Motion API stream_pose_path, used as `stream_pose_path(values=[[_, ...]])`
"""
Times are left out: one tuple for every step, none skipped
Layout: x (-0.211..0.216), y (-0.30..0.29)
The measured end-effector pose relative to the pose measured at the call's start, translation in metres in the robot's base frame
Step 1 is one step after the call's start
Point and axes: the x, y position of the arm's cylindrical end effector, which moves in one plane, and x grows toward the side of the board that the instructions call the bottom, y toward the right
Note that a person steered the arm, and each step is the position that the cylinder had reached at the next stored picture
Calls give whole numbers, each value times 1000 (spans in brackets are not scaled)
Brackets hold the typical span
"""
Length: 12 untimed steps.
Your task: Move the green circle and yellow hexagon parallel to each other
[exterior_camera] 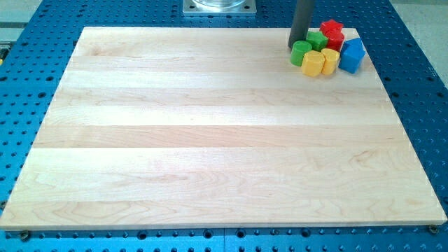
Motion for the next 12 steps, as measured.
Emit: stream_pose_path(values=[[0,-8],[19,-16],[46,-79],[65,-162],[85,-213],[155,-201],[212,-148],[222,-80],[222,4],[187,74],[159,82],[147,70]])
